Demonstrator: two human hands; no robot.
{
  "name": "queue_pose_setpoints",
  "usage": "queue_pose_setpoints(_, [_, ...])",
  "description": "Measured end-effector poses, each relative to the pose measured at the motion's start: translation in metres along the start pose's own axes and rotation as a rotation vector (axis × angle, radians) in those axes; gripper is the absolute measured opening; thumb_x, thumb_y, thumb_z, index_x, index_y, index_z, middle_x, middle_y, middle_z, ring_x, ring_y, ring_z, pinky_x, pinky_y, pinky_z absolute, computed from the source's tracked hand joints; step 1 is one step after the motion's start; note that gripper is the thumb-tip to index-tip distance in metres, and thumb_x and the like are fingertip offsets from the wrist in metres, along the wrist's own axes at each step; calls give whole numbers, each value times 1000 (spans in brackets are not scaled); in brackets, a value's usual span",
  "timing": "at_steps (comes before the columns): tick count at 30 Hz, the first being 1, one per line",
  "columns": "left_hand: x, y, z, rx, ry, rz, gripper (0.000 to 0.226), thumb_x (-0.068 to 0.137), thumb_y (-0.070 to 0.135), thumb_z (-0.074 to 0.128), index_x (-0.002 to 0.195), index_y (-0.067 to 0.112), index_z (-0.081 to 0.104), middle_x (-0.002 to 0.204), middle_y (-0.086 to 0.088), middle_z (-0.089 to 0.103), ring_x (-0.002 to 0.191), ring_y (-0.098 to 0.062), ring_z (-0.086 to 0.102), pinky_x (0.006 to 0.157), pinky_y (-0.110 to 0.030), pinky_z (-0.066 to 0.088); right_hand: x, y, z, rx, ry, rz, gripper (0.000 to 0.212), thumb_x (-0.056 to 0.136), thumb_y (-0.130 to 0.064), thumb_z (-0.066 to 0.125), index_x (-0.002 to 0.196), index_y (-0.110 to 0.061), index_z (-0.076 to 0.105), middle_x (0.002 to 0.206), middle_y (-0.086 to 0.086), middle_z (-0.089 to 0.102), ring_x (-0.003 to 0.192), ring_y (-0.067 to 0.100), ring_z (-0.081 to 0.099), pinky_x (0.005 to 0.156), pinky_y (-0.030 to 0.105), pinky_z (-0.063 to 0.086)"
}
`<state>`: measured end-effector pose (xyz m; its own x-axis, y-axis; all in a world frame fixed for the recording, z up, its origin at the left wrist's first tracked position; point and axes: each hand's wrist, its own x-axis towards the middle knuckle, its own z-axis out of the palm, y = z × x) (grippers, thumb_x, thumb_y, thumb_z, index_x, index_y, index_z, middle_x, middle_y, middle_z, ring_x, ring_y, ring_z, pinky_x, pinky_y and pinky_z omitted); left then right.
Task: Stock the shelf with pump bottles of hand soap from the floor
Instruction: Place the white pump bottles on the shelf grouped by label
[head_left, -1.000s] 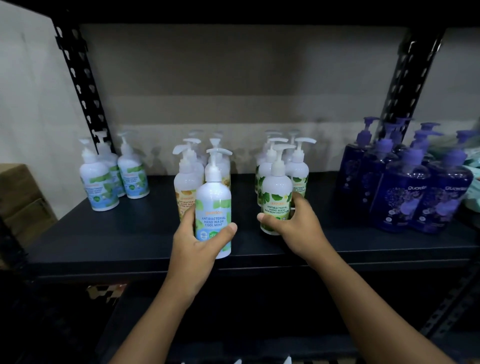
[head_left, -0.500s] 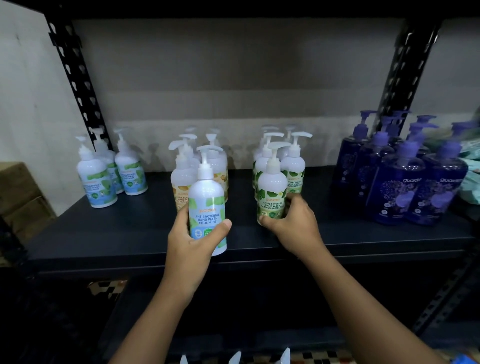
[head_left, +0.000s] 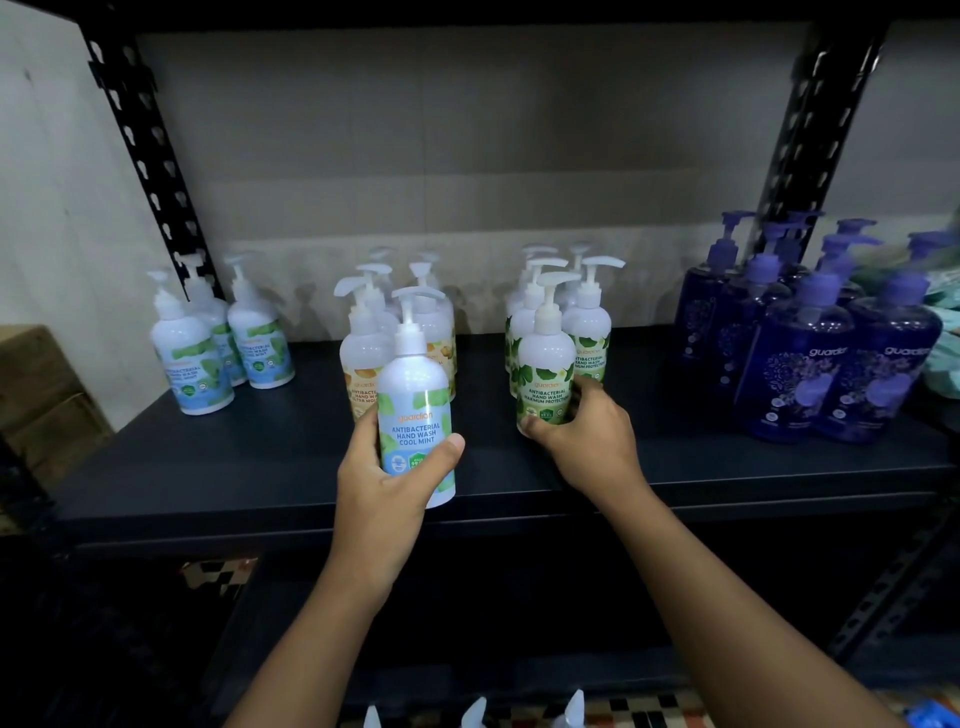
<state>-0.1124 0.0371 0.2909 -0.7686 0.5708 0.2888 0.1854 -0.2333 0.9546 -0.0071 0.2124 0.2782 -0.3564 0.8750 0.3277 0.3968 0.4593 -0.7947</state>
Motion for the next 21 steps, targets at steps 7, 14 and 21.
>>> queue_pose_setpoints(7, [-1,0,0,-15,-1,-4,31,79,13,82,102,25,66,85,7,74,74,-3,69,63,-15,53,0,-3,-1,-11,9,10,43,77,-32,83,111,-18,61,97,-5,67,92,17,64,73,24,44])
queue_pose_setpoints(14, [-1,0,-2,-28,-4,-15,31,80,14,82,101,27,66,86,7,74,76,-5,70,65,-17,55,-1,-6,-1,-23,9,3,43,80,-33,82,114,-17,61,92,-7,62,94,19,65,73,25,44])
queue_pose_setpoints(21, [0,-2,-4,-21,-7,-14,31,79,15,83,101,28,65,88,4,74,77,-7,70,65,-18,55,0,-8,-1,-23,3,16,42,82,-32,81,115,-16,61,91,-7,61,90,16,62,73,25,44])
